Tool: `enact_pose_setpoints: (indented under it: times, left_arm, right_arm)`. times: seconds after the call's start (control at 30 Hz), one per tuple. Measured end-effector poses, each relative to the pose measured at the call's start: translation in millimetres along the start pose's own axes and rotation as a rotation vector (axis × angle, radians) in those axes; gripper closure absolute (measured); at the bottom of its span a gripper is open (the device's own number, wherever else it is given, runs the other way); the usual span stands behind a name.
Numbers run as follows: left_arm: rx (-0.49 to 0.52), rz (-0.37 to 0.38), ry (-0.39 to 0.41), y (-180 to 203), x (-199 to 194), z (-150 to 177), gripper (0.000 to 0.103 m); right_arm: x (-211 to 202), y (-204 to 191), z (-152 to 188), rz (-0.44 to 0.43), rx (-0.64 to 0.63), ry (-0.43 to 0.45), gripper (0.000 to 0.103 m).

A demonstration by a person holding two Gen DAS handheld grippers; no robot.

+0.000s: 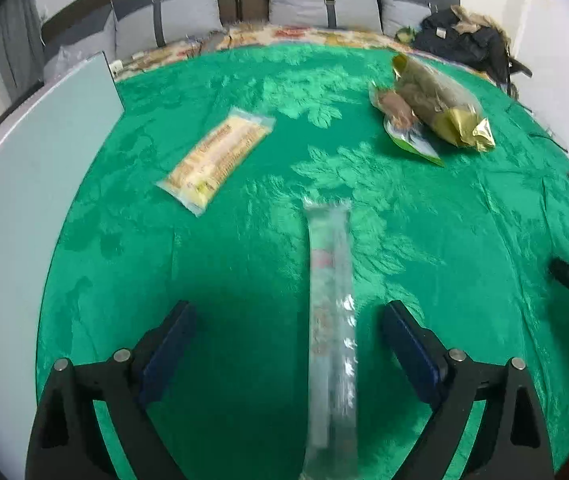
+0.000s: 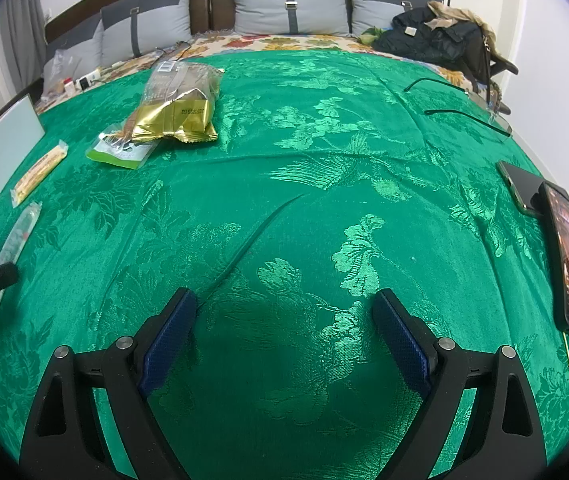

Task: Organize snacks
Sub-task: 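Lower the left gripper onto the clear stick packet, grasp and lift it, then grasp the clear bag of brown round snacks with the right gripper while the left gripper holds the stick packet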

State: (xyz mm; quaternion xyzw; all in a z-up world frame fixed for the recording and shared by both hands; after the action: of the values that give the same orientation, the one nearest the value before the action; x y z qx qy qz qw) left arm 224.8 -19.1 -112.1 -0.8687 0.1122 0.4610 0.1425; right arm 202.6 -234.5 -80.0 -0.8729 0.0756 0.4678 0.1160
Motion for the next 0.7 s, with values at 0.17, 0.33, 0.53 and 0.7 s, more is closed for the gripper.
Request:
enact_pose_setpoints:
  times: [0.17,0.33,0.53,0.7]
  left_arm:
    - [-0.025,-0.008,0.021,-8.2,6.0,0.4,0.001]
    - [-0.027,-0.012,0.031,-7.6,7.2,2.1,0.0]
    - [-0.028,-0.012,0.032,-7.2,6.9,2.5,0.0]
    - [-0.028,-0.011,0.032,-7.3,6.9,2.5,0.0]
  right_arm:
    - [-0.2,0.3,-0.1,0.0,0.0,0.0,0.01]
    - [-0.1,0.2,0.0,0.0,0.0,0.0,0.01]
    - [-0.2,0.4,-0.2,0.0,0.0,0.0,0.01]
    - [0.0,0.3,-0.1,0.0,0.0,0.0,0.01]
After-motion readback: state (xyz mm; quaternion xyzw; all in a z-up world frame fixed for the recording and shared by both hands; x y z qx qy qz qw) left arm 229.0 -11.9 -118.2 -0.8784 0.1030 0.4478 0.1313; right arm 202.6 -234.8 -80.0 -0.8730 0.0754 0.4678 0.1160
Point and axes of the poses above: each gripper's, at about its wrist camera, not at the fingertips, and x roughly the way its jaws point, y to its right, z to its underside, the point moved 1 cm from there along x, roughly the way its jaws point, and after that the axes turned 14 degrees about x, right-handed, at the moved point
